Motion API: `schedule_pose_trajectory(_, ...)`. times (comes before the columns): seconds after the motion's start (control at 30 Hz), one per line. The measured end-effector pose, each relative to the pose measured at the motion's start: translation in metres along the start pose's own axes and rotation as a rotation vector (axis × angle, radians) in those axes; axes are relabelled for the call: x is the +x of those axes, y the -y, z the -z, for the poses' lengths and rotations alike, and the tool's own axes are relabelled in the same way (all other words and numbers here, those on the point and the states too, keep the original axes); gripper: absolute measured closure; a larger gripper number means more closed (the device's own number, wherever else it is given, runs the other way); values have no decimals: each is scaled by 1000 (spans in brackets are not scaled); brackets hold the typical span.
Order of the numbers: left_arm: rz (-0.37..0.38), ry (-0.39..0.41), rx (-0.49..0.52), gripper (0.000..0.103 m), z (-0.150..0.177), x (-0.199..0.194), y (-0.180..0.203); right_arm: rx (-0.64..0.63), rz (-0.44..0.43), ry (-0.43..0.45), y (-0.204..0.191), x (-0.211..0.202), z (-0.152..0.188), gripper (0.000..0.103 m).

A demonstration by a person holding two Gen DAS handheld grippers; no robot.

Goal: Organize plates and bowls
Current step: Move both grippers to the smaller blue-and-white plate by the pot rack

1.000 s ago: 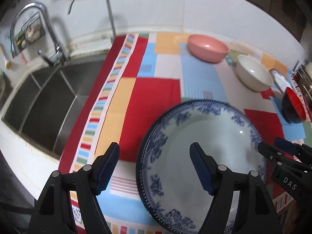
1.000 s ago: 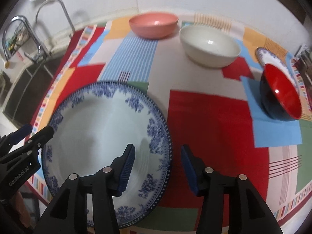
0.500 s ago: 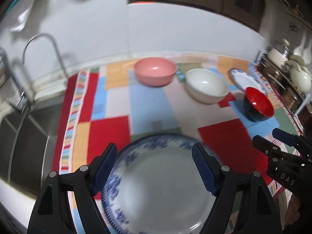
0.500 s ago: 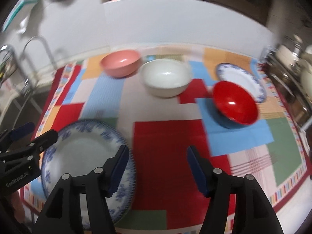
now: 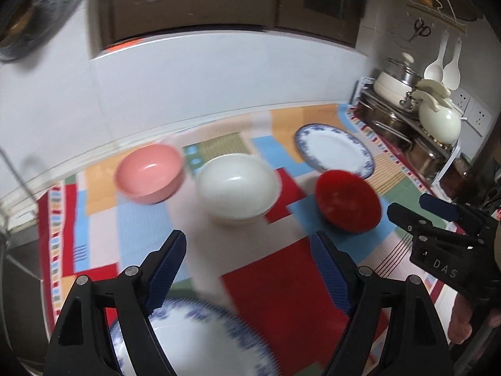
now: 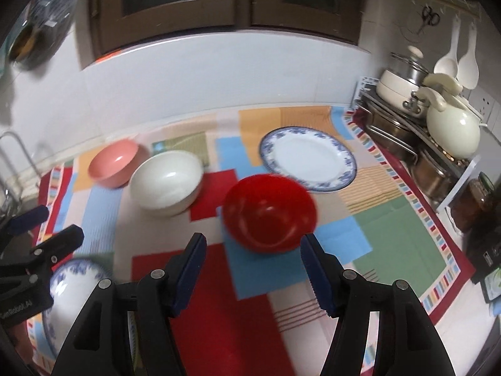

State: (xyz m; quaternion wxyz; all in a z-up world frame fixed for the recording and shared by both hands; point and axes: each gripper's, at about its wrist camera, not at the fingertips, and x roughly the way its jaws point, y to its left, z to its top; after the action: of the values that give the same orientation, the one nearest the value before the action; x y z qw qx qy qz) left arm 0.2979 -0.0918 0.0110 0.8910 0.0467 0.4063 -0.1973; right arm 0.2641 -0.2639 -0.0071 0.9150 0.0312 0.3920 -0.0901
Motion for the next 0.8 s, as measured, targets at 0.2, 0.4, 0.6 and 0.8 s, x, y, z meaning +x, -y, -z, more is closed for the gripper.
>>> schedule_pose_trajectory(0.2, 62, -21, 14, 21, -46, 30, 37, 22, 9, -13, 42, 17, -31, 40)
schedule_pose_trajectory(0.4, 45, -59, 43, 21, -90, 63, 67, 40, 42, -35, 81, 41, -66, 40)
schedule_pose_trajectory(0.6, 34, -110, 66, 21, -133, 99, 94, 78, 64, -85, 120, 72, -109, 40)
schedule_pose_trajectory(0.8, -6, -161, 94, 21, -167, 145, 110, 98, 86, -175, 155, 114, -137, 40)
